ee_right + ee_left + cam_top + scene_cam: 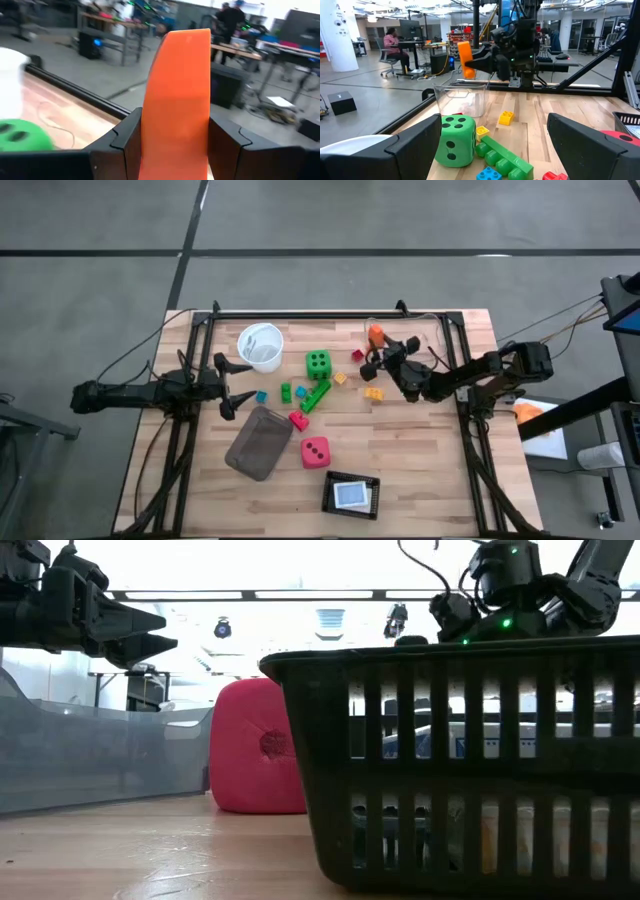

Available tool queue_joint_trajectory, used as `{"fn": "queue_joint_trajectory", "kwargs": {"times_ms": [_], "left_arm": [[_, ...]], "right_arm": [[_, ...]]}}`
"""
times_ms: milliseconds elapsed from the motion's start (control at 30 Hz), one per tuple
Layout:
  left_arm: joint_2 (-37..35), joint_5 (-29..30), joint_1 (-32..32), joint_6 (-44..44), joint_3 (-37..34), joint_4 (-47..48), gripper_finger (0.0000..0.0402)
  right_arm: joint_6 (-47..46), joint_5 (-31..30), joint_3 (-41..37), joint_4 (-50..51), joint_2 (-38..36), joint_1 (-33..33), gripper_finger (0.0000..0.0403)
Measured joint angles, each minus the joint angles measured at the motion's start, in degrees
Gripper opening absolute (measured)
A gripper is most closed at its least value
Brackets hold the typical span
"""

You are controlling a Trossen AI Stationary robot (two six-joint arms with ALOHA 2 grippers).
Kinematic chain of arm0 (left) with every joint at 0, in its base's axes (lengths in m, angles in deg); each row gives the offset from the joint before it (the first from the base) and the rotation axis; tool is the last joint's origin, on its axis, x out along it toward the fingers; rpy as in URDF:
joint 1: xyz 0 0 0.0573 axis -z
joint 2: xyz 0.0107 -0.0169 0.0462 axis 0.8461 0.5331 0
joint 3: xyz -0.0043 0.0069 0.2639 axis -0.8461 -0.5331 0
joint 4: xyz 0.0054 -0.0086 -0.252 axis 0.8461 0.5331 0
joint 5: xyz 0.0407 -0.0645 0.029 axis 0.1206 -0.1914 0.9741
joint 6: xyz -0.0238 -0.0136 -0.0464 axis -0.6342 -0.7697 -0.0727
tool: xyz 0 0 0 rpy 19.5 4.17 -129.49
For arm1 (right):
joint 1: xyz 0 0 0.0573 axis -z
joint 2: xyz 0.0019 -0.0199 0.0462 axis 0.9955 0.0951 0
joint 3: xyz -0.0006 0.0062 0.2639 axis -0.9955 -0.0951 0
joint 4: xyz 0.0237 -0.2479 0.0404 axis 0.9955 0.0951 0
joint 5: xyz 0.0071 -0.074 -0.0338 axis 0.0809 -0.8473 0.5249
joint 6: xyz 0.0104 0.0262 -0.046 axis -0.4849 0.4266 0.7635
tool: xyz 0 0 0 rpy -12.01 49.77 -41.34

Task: Pick & Place Toys
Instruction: Put the orange game piece into the transparent bin

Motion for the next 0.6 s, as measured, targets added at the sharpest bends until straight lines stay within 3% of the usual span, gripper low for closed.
{"fn": "queue_joint_trajectory", "kwargs": {"times_ms": [300, 433, 600], "left_arm": [[0.00, -0.02, 0.04, 0.00, 0.00, 0.00, 0.0362], [0.00, -0.01, 0.04, 0.00, 0.00, 0.00, 0.0362], [0.00, 0.00, 0.04, -0.02, 0.00, -0.09, 0.0362]], "right_arm": [[-6.99, -1.00, 0.08, 12.32, -3.95, 3.48, 0.0161], [-14.63, 1.58, 2.27, 30.11, -9.86, 4.68, 0.0161], [-25.02, 13.31, 8.27, 56.28, -15.71, 9.00, 0.0161]]}}
